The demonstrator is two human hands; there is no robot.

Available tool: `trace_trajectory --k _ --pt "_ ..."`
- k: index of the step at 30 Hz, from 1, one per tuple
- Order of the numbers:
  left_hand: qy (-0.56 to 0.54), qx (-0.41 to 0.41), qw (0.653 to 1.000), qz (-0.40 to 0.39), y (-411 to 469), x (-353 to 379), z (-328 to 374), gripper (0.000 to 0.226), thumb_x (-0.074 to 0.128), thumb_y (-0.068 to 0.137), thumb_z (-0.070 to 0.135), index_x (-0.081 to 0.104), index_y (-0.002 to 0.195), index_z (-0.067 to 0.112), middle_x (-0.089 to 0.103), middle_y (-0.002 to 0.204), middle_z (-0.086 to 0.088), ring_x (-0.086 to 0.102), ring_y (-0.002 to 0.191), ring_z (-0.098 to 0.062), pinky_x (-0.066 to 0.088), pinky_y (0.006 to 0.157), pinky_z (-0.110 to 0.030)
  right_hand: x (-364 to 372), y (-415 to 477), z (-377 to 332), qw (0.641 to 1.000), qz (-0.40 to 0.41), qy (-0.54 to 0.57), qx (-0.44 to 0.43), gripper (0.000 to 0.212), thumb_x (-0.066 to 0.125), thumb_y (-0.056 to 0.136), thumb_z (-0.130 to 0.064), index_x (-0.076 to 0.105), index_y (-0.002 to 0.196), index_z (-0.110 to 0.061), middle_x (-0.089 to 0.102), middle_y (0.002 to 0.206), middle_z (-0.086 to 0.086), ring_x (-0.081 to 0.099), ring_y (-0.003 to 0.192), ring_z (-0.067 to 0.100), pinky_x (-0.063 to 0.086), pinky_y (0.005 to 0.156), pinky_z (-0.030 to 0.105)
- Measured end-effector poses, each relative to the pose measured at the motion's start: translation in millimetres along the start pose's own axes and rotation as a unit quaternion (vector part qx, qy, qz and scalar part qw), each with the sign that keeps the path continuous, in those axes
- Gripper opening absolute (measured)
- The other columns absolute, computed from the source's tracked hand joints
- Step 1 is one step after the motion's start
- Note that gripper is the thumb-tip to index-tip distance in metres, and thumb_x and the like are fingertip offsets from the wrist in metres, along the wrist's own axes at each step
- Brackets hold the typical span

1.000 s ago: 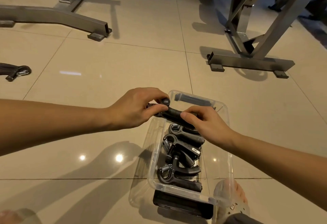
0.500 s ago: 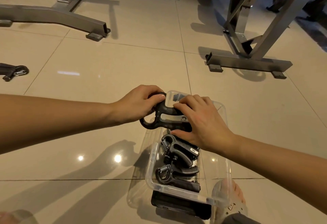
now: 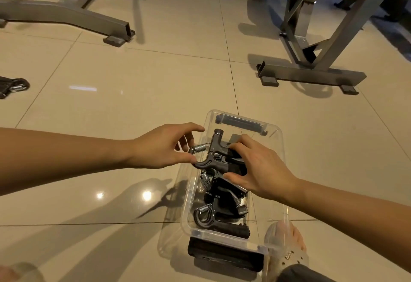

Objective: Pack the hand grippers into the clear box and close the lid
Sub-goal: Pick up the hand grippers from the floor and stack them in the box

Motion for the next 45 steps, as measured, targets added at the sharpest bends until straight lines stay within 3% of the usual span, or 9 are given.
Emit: trace_trajectory --k 2,6,10,13,16,20,31,45 --pt "0.076 0.017 0.997 -0.028 -7.2 6.1 -5.0 0.085 0.075 0.078 0.061 0.037 0.149 0.036 0.057 0.124 0.019 0.054 0.109 0.001 0.049 0.098 -0.029 10.8 -5.8 2.3 0.999 -0.023 0.025 0.018 0.062 0.064 0.085 -0.063 0.056 0.129 -0.021 0.050 0.115 -0.006 0.056 0.095 0.014 0.053 0.080 0.029" --pt "0.174 0.054 0.978 -0.102 -15.1 24.7 -6.5 0.110 0.071 0.071 0.075 0.024 0.159 0.027 0.029 0.160 0.010 0.026 0.144 -0.007 0.017 0.113 -0.018 30.9 -17.4 1.6 0.992 -0.058 0.092 0.058 0.062 0.066 0.083 -0.063 0.054 0.128 -0.021 0.051 0.119 -0.006 0.058 0.099 0.013 0.055 0.085 0.032" --pt "0.230 0.064 0.965 -0.112 -13.9 29.1 -7.3 0.117 0.065 0.072 0.080 0.015 0.161 0.024 0.013 0.167 0.005 0.013 0.151 -0.014 0.006 0.114 -0.021 40.5 -25.0 0.9 0.986 -0.057 0.130 0.089 0.058 0.070 0.082 -0.060 0.054 0.124 -0.024 0.050 0.111 -0.011 0.055 0.093 0.007 0.050 0.080 0.021" --pt "0.249 0.067 0.960 -0.110 -14.0 31.5 -10.6 0.116 0.059 0.072 0.084 0.016 0.161 0.023 0.010 0.168 0.004 0.012 0.152 -0.016 0.007 0.118 -0.025 48.6 -35.0 4.9 0.983 -0.077 0.132 0.103 0.056 0.072 0.081 -0.056 0.053 0.123 -0.023 0.048 0.109 -0.013 0.052 0.091 0.005 0.044 0.074 0.013" --pt "0.249 0.068 0.960 -0.111 -15.0 34.3 -13.0 0.117 0.058 0.072 0.085 0.016 0.161 0.023 0.007 0.169 0.006 0.012 0.153 -0.015 0.008 0.119 -0.027 66.2 -45.0 6.1 0.981 -0.148 0.089 0.094 0.053 0.072 0.079 -0.057 0.055 0.116 -0.022 0.050 0.109 -0.008 0.057 0.090 0.013 0.053 0.078 0.028" --pt "0.243 0.065 0.962 -0.109 -14.5 34.2 -13.1 0.116 0.059 0.071 0.084 0.017 0.161 0.024 0.007 0.169 0.007 0.011 0.153 -0.015 0.010 0.118 -0.027 92.4 -48.2 -2.7 0.969 -0.235 0.026 0.066 0.057 0.074 0.078 -0.053 0.057 0.121 -0.019 0.052 0.116 -0.002 0.059 0.100 0.019 0.054 0.084 0.034" --pt "0.233 0.062 0.964 -0.113 -14.3 33.6 -13.4 0.116 0.063 0.071 0.082 0.016 0.161 0.026 0.006 0.168 0.010 0.014 0.152 -0.013 0.014 0.119 -0.029 108.2 -50.1 1.7 0.969 -0.242 -0.042 0.037 0.064 0.071 0.078 -0.062 0.058 0.126 -0.021 0.054 0.119 -0.004 0.052 0.112 0.019 0.048 0.087 0.034" --pt "0.255 0.057 0.959 -0.111 -15.2 33.5 -13.5 0.116 0.059 0.070 0.086 0.017 0.161 0.027 0.007 0.168 0.010 0.016 0.151 -0.014 0.019 0.120 -0.032 98.8 -42.6 1.3 0.965 -0.256 -0.001 0.062 0.063 0.072 0.077 -0.064 0.062 0.120 -0.019 0.056 0.113 -0.003 0.056 0.103 0.018 0.053 0.083 0.035"
Point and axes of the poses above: each hand's wrist, its own y-axis towards the middle knuckle, its own x-axis out of the palm, z = x × y, the point moved 2 cm from there along y, towards the middle knuckle
